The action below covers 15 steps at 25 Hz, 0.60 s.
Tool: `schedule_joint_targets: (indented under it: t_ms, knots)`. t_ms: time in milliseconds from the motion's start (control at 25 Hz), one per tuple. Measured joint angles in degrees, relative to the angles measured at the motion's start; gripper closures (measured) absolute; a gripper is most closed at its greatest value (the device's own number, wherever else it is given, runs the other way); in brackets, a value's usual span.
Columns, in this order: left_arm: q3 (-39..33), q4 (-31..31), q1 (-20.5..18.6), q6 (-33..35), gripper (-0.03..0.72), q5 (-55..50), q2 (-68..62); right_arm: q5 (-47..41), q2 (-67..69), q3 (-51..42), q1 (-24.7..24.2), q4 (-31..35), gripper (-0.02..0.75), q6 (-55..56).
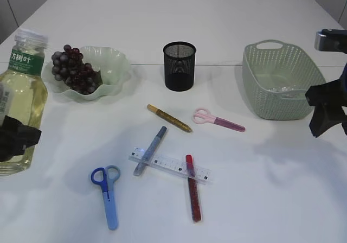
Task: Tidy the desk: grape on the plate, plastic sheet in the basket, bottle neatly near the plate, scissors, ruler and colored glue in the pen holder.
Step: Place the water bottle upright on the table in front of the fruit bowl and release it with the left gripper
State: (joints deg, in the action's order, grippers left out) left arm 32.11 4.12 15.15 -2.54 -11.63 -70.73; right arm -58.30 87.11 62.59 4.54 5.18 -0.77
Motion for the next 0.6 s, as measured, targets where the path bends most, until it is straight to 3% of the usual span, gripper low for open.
schedule_joint_targets:
  t_ms: [280,600]
  knots:
    - [-10.61,-1.05,0.0,-0.11,0.241,28.61,-0.42,0.0,0.0,0.0,0.0,0.0,0.261,0.0]
    - [-11.81,-2.32,0.0,-3.5,0.244,50.54,-6.48,0.0,0.0,0.0,0.0,0.14,0.261,-0.39]
